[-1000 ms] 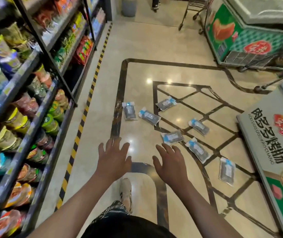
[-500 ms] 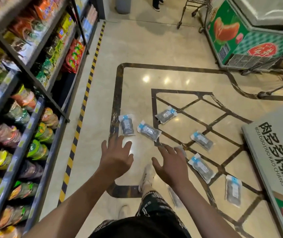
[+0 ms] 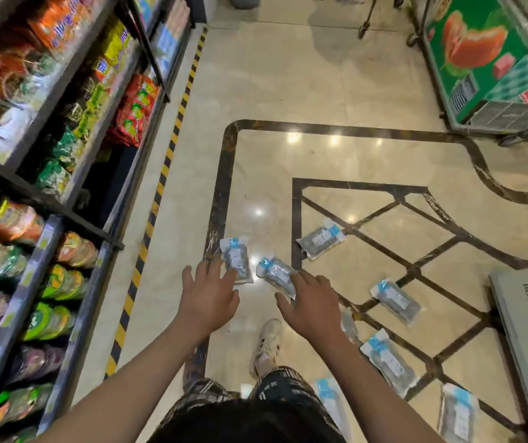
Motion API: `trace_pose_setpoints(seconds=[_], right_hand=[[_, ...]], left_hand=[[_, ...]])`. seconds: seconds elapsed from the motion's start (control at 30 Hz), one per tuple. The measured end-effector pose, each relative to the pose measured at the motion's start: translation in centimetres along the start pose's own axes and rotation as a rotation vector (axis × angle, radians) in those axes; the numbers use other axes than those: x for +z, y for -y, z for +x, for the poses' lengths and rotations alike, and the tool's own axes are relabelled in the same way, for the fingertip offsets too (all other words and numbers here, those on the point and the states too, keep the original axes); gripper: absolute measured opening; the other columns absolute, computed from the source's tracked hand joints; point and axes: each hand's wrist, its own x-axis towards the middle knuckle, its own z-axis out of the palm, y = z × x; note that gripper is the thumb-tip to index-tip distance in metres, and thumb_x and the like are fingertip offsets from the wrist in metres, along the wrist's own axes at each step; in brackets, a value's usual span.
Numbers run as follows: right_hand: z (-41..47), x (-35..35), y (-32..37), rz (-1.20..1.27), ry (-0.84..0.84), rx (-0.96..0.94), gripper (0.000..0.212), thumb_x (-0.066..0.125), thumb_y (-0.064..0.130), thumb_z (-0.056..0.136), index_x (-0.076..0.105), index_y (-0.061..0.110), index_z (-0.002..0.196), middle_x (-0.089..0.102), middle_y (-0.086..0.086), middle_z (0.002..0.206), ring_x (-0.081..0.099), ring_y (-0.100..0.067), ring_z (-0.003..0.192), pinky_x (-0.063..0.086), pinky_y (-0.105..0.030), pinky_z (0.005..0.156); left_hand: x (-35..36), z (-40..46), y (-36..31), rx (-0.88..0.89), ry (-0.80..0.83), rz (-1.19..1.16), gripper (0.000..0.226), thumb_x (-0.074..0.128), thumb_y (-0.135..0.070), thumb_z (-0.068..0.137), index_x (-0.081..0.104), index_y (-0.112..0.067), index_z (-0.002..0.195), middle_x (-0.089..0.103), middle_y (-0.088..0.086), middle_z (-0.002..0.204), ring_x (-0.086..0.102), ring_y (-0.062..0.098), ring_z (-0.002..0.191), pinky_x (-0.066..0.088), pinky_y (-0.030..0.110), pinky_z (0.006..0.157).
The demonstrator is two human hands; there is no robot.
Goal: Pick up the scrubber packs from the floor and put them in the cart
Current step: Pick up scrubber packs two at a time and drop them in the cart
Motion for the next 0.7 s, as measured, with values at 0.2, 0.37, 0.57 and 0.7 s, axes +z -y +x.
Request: trace_pose_setpoints(seconds=[0.2,0.37,0.57,0.7], right_hand=[[8.8,2.0,-4.1,-0.017,0.130,0.041,0.048,0.058,0.050,0.087,0.073,0.012,0.113,0.076,-0.010,0.104,0.068,-0.041,0.088,0.054,-0.044,0.080],[16.1,8.2,-6.6,0.040,0.174,0.142,0.046,0.063,0.049,0.093,0.068,0.014,0.124,0.074,-0.008,0.117,0.063,-0.043,0.100,0.049,-0.044,0.083],[25.0,23.5,-11.1,0.019,0.285,0.189,0.055,0.060,0.051,0.095,0.061,0.014,0.136,0.066,-0.009,0.133,0.059,-0.042,0.114,0.048,-0.044,0.092],[29.8,37.6,-16.0,-0.019,0.435,0.191,0.058,0.057,0.056,0.094,0.058,0.016,0.136,0.062,-0.011,0.134,0.059,-0.039,0.119,0.043,-0.044,0.100]], left_hand=[[2.1,8.9,-0.8,0.027,0.055,-0.075,0.043,0.054,-0.040,0.081,0.071,-0.010,0.107,0.066,0.022,0.119,0.063,0.041,0.103,0.045,0.060,0.089],[7.2,17.0,-0.4,0.030,0.197,-0.154,0.048,0.048,-0.042,0.088,0.060,-0.018,0.128,0.057,0.015,0.133,0.054,0.040,0.121,0.037,0.057,0.099],[22.7,27.3,-0.4,0.019,0.290,-0.218,0.048,0.045,-0.048,0.095,0.049,-0.028,0.139,0.052,0.007,0.143,0.054,0.033,0.124,0.040,0.053,0.104],[36.9,32.6,-0.7,-0.053,0.430,-0.333,0.056,0.048,-0.049,0.098,0.038,-0.032,0.150,0.046,0.005,0.152,0.049,0.035,0.133,0.039,0.053,0.108]])
